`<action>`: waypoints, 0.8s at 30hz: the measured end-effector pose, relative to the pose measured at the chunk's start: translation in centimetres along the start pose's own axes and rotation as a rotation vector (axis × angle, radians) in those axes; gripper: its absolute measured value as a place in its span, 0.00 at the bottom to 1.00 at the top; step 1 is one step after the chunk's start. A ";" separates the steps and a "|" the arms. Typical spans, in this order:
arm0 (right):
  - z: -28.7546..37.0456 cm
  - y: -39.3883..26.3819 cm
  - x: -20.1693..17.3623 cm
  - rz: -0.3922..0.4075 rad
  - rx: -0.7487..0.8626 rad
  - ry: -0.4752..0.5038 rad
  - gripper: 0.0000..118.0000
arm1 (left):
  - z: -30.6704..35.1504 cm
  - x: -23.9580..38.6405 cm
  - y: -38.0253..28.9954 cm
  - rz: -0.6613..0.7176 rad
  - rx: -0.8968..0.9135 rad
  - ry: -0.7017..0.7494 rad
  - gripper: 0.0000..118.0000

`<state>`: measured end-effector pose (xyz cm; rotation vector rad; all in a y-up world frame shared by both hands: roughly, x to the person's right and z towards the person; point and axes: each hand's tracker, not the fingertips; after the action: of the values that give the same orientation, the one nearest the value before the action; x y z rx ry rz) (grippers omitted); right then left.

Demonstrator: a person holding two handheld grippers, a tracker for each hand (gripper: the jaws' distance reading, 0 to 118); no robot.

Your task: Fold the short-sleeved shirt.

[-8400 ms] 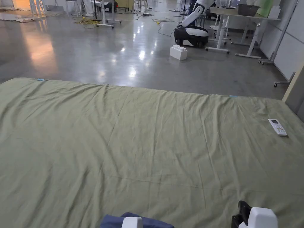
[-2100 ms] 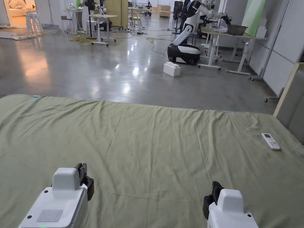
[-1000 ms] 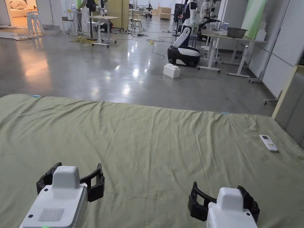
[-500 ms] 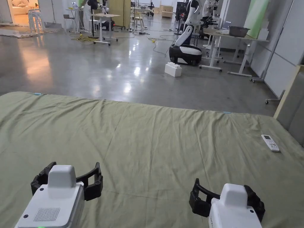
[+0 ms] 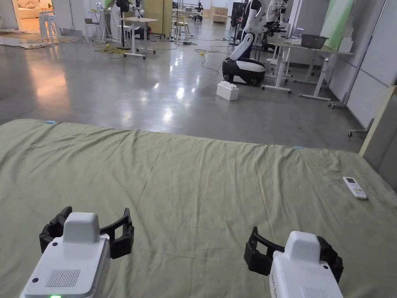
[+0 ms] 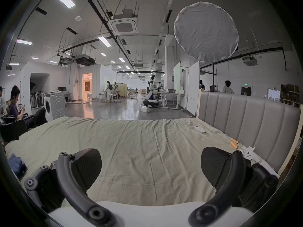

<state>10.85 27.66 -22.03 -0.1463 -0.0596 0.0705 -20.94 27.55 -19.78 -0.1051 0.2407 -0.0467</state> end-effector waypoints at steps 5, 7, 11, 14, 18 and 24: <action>-0.2 0.3 0.1 -0.059 -0.079 -0.007 1.00 | 0.0 -0.2 0.2 0.017 -0.010 -0.014 0.86; -0.3 0.8 0.1 -0.063 -0.098 -0.017 1.00 | 0.0 -0.3 0.3 0.019 -0.009 -0.019 0.88; -0.7 1.4 -0.2 -0.070 -0.171 -0.058 1.00 | 0.1 -0.3 0.6 0.022 -0.009 -0.038 0.89; -0.9 1.6 -0.3 -0.063 -0.202 -0.075 1.00 | 0.2 -0.3 0.6 0.022 -0.009 -0.044 0.89; -0.9 1.5 -0.5 -0.031 -0.195 -0.089 1.00 | 0.2 -0.3 0.7 0.030 -0.016 -0.050 0.89; -1.0 1.4 -0.1 -0.050 -0.207 -0.084 1.00 | 0.2 -0.4 0.4 0.040 -0.015 -0.045 0.89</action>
<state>10.69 28.91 -23.20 -0.3483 -0.1544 0.0207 -21.26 28.00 -19.53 -0.1163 0.1982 -0.0026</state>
